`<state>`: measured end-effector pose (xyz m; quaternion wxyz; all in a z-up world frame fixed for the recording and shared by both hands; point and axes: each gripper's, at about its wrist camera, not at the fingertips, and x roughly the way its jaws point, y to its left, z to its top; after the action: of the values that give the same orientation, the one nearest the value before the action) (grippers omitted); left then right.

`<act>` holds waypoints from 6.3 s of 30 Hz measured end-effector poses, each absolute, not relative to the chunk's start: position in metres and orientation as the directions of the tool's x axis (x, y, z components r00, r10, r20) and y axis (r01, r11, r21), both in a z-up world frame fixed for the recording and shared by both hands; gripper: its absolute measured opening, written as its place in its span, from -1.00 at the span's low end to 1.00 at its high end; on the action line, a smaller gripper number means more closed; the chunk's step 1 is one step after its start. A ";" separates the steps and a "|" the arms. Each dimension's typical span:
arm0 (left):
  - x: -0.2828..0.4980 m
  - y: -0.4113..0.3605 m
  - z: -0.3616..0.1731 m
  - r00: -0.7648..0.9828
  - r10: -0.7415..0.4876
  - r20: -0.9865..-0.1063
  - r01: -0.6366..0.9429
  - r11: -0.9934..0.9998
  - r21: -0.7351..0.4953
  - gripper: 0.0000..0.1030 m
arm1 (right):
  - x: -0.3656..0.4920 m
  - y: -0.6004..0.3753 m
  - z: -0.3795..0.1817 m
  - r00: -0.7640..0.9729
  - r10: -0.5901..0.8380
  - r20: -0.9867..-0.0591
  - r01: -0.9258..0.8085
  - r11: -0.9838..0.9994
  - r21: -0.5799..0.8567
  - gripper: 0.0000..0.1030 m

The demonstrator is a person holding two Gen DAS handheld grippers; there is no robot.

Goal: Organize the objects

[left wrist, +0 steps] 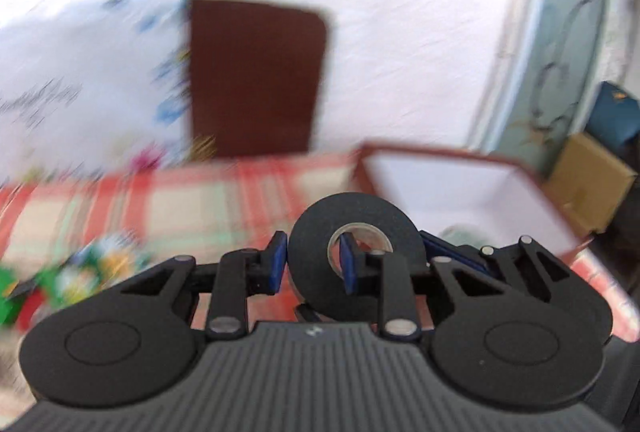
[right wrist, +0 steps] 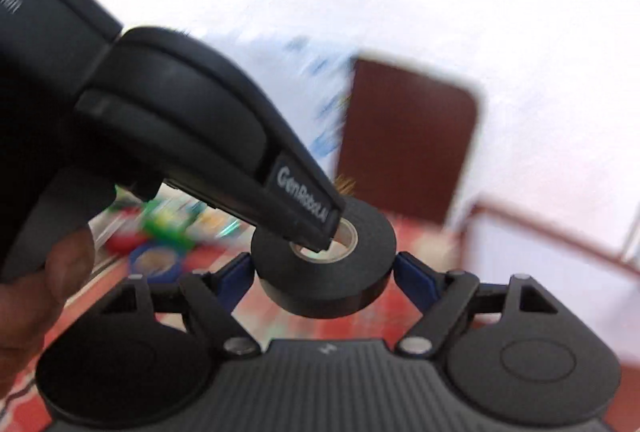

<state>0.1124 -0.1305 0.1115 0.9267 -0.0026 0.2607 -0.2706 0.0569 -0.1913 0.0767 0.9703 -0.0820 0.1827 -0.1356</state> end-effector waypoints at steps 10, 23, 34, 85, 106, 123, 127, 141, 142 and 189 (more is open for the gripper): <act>0.144 -0.241 0.098 0.647 -0.529 -0.548 0.584 0.807 -0.088 -0.38 | 0.026 -0.304 0.083 0.824 -0.460 -0.331 0.445 0.887 -0.123 0.54; 0.115 -0.205 0.116 0.713 -0.503 -0.488 0.533 0.842 -0.089 -0.16 | -0.001 -0.327 0.060 0.825 -0.448 -0.344 0.504 0.860 0.088 0.62; 0.082 -0.132 0.096 0.741 -0.383 -0.552 0.432 0.901 -0.047 -0.08 | -0.041 -0.315 0.078 0.829 -0.467 -0.308 0.537 0.817 0.208 0.48; 0.114 0.151 0.026 0.735 -0.447 -0.510 0.190 0.858 -0.478 -0.20 | 0.167 -0.037 0.024 0.754 0.141 -0.642 -0.167 0.986 0.020 -0.35; 0.129 -0.208 0.113 0.525 -0.730 -0.438 0.646 0.677 -0.354 -0.18 | 0.013 -0.294 0.102 0.844 -0.351 -0.407 0.351 0.933 -0.077 -0.38; 0.127 -0.313 0.095 0.656 -0.491 -0.573 0.602 0.799 0.005 0.05 | -0.033 -0.415 0.080 0.740 -0.560 -0.372 0.604 0.797 0.004 0.04; 0.115 -0.292 0.104 0.677 -0.448 -0.583 0.565 0.824 0.024 0.05 | -0.049 -0.406 0.086 0.739 -0.572 -0.355 0.637 0.765 0.095 0.05; 0.088 -0.168 0.105 0.736 -0.324 -0.595 0.413 0.911 0.015 0.11 | -0.076 -0.323 0.120 0.799 -0.515 -0.311 0.590 0.772 0.236 0.09; 0.087 -0.155 0.102 0.740 -0.318 -0.592 0.400 0.916 0.008 0.12 | -0.072 -0.312 0.121 0.809 -0.501 -0.308 0.574 0.787 0.227 0.09; 0.050 -0.025 0.037 0.636 -0.471 -0.611 0.466 0.866 -0.182 0.15 | -0.044 -0.175 0.024 0.769 -0.237 -0.594 0.248 0.967 -0.065 0.30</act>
<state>0.0498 -0.0252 0.0365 0.9045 -0.0037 0.3387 -0.2592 -0.0440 -0.1748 0.0241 0.9404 0.0084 0.3146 -0.1289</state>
